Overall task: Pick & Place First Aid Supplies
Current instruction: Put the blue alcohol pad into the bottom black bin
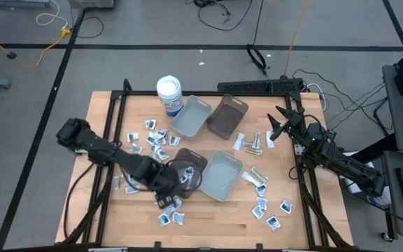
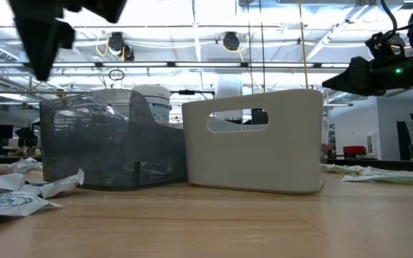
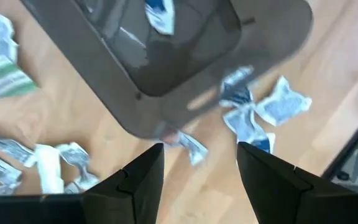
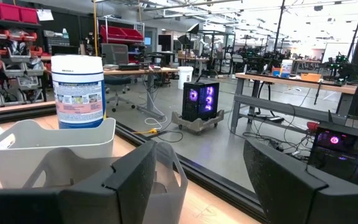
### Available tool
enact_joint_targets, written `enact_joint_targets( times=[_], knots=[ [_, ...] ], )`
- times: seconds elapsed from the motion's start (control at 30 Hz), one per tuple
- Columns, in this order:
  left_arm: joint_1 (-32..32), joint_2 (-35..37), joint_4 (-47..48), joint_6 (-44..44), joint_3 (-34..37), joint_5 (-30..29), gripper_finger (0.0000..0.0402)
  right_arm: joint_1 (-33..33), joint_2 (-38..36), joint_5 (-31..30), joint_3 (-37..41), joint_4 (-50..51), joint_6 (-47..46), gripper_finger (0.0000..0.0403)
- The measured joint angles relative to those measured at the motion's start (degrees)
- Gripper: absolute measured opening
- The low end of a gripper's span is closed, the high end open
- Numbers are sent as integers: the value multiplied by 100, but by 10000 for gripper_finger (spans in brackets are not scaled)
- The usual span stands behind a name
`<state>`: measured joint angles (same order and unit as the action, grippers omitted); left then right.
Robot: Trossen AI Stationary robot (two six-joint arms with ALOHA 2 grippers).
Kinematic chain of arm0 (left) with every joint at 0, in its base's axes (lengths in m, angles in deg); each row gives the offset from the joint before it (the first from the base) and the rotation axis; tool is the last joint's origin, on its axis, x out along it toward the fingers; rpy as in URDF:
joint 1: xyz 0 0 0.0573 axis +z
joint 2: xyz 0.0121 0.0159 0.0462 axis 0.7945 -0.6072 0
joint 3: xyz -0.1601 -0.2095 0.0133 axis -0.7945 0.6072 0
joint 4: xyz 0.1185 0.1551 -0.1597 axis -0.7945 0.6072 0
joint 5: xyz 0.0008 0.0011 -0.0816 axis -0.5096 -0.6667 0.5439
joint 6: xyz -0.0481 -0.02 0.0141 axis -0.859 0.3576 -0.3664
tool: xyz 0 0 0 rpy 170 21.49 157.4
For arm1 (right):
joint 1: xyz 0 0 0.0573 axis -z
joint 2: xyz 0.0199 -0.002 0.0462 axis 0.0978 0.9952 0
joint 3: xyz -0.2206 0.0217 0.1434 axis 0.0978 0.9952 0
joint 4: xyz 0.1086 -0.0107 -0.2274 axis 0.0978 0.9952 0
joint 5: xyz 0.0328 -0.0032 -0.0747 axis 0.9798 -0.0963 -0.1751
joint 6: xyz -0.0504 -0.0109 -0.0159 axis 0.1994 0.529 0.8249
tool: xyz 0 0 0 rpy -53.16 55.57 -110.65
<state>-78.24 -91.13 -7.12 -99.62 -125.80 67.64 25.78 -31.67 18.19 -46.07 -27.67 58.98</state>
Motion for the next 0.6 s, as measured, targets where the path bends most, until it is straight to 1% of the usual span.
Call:
enact_joint_targets(
  times=[0.17,0.37,0.53,0.6],
  knots=[
    [-539,0,-4,-88,0,201,209,1,0,-1,2,0,-2,238],
    [-1129,0,-12,-169,0,225,209,1,0,-1,2,0,-1,238],
    [-1314,-14,-155,-691,0,223,209,2,0,0,0,0,0,238],
    [-1331,-136,-266,-830,0,225,209,0,0,0,0,0,-1,238]
  ],
)
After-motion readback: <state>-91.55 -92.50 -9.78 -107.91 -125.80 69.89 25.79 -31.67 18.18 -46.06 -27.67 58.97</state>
